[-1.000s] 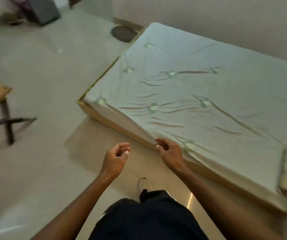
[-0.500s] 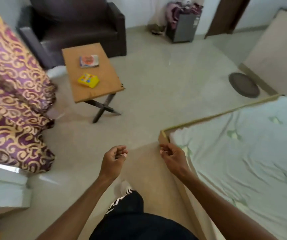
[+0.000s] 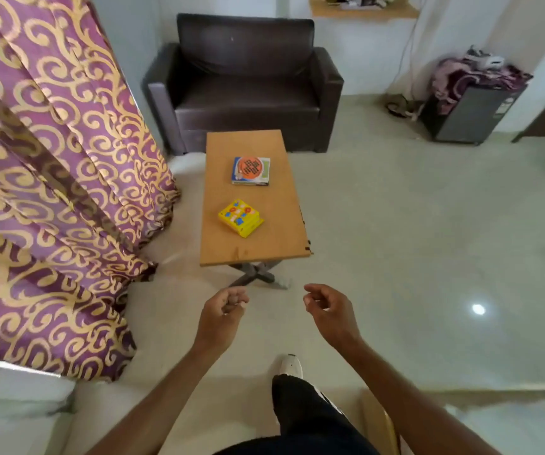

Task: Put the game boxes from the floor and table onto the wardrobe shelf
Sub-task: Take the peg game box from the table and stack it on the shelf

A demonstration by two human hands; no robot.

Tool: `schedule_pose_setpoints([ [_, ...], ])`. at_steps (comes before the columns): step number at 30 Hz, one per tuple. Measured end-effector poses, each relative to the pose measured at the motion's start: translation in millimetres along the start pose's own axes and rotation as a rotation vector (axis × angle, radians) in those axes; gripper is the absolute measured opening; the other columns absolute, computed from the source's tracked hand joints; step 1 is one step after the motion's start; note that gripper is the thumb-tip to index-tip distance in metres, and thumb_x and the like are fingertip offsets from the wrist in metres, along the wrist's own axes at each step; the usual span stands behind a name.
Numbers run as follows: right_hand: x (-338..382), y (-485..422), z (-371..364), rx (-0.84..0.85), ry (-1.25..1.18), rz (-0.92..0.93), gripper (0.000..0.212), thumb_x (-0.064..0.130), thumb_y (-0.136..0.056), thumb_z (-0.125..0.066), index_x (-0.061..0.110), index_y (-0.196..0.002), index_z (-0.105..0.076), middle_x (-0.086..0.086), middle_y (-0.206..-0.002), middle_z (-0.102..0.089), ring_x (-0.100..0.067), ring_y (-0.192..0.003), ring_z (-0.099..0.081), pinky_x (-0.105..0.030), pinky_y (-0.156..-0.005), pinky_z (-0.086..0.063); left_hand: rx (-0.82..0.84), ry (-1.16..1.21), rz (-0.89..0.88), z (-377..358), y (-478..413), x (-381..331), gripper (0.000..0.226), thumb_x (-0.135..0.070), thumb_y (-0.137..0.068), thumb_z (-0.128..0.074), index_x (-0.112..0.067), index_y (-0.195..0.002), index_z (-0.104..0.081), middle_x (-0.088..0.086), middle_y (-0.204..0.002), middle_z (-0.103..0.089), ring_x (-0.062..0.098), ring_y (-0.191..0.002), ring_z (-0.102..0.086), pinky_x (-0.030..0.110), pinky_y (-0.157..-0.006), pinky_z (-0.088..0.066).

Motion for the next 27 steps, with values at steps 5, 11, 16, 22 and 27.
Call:
schedule_pose_setpoints([
  [5, 32, -150, -12, 0.073, 0.045, 0.02, 0.022, 0.018, -0.089, -0.065, 0.019, -0.11, -0.071, 0.007, -0.09, -0.072, -0.003, -0.081, -0.067, -0.005, -0.067, -0.048, -0.113, 0.011, 0.021, 1, -127, -28, 0.024, -0.017, -0.072, -0.06, -0.028, -0.091, -0.069, 0.0, -0.09, -0.075, 0.019, -0.085, -0.068, 0.037, -0.084, -0.053],
  [11, 75, -316, -29, 0.155, 0.095, 0.039, 0.022, 0.016, -0.088, -0.064, 0.018, -0.109, -0.071, 0.005, -0.089, -0.072, -0.01, -0.081, -0.068, -0.013, -0.072, -0.05, -0.159, 0.022, 0.068, -3, -266, -63, 0.03, 0.001, -0.084, -0.063, -0.023, -0.1, -0.067, 0.002, -0.094, -0.074, 0.018, -0.088, -0.066, 0.036, -0.085, -0.052],
  [16, 94, -445, -51, 0.201, 0.161, 0.017, 0.023, 0.016, -0.088, -0.064, 0.02, -0.109, -0.07, 0.005, -0.09, -0.072, -0.01, -0.082, -0.069, -0.012, -0.071, -0.049, -0.191, 0.071, 0.122, -5, -390, -69, 0.021, -0.02, -0.073, -0.062, -0.034, -0.089, -0.067, -0.004, -0.087, -0.074, 0.012, -0.08, -0.068, 0.041, -0.082, -0.055],
  [22, 106, -583, -81, 0.263, 0.252, -0.039, 0.022, 0.016, -0.085, -0.065, 0.019, -0.107, -0.071, 0.004, -0.083, -0.069, -0.017, -0.08, -0.069, -0.027, -0.077, -0.053, -0.215, 0.056, 0.241, -15, -517, -75, 0.023, -0.005, -0.088, -0.062, -0.02, -0.104, -0.067, -0.002, -0.09, -0.07, 0.006, -0.076, -0.062, 0.02, -0.07, -0.049],
  [27, 85, -694, -116, 0.38, 0.358, -0.089, 0.023, 0.014, -0.083, -0.065, 0.017, -0.105, -0.071, 0.005, -0.08, -0.067, -0.018, -0.08, -0.067, -0.032, -0.082, -0.054, -0.27, 0.045, 0.364, -24, -617, -57, 0.026, -0.007, -0.083, -0.053, -0.023, -0.099, -0.065, 0.003, -0.087, -0.07, 0.022, -0.074, -0.064, 0.031, -0.064, -0.051],
])
Point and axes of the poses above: each hand's wrist, its own y-axis away from the middle knuckle, its own z-axis out of the back of the hand, x = y × z, the point moved 5 cm from there along -y, towards the middle knuckle
